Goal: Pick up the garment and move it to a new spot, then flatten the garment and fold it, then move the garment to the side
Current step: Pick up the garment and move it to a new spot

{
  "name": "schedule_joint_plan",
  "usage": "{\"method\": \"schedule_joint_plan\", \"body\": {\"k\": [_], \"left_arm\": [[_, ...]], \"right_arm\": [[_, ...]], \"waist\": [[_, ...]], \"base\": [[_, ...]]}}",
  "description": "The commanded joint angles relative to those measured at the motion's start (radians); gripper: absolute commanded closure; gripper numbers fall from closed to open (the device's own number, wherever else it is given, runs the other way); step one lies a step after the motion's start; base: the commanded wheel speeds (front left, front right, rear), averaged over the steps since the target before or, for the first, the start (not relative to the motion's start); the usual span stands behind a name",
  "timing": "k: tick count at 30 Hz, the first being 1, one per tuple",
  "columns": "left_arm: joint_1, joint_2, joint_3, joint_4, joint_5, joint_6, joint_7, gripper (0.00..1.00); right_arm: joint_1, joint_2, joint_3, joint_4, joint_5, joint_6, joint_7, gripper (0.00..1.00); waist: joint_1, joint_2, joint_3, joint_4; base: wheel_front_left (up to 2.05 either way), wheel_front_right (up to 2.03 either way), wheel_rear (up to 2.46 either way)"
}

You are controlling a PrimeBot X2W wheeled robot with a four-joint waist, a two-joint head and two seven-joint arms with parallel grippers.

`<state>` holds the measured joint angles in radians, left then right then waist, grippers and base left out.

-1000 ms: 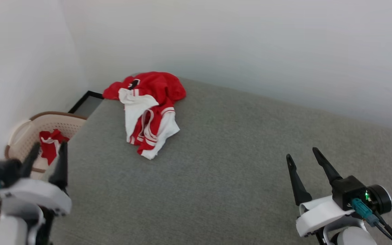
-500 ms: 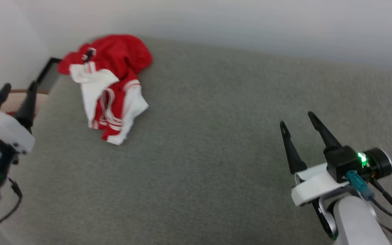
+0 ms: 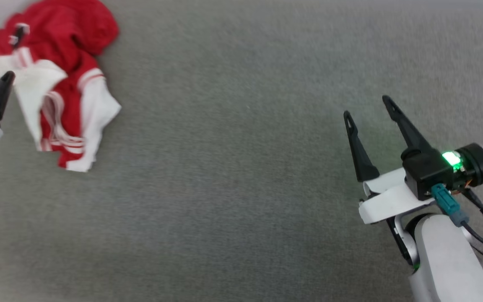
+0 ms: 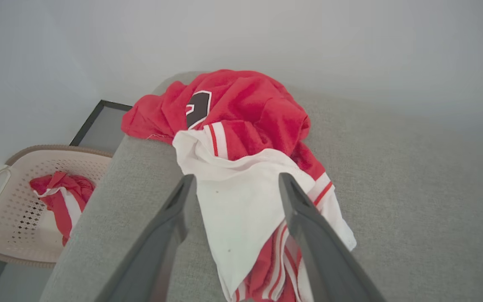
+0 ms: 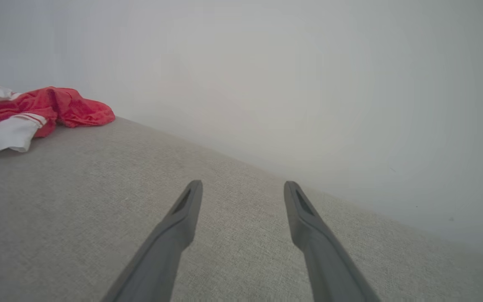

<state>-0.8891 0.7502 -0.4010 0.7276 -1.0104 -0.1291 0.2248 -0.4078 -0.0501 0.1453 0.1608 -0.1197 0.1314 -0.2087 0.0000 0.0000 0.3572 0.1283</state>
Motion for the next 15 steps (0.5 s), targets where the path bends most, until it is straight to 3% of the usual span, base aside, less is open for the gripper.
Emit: {"method": "schedule_joint_plan", "body": {"k": [1, 15], "left_arm": [[-0.019, 0.003, -0.013, 0.013, -0.012, -0.002, 0.016, 0.0], [-0.137, -0.026, -0.155, 0.247, -0.106, -0.002, 0.181, 0.0]], "right_arm": [[-0.012, 0.0, 0.004, -0.012, -0.006, -0.001, 0.007, 0.0], [-0.016, 0.0, 0.007, -0.121, -0.023, -0.001, 0.069, 0.0]], "waist": [[0.0, 0.0, 0.091, -0.069], [0.0, 0.0, 0.186, -0.109]], "base": [[0.0, 0.0, 0.0], [0.0, 0.0, 0.0]]}}
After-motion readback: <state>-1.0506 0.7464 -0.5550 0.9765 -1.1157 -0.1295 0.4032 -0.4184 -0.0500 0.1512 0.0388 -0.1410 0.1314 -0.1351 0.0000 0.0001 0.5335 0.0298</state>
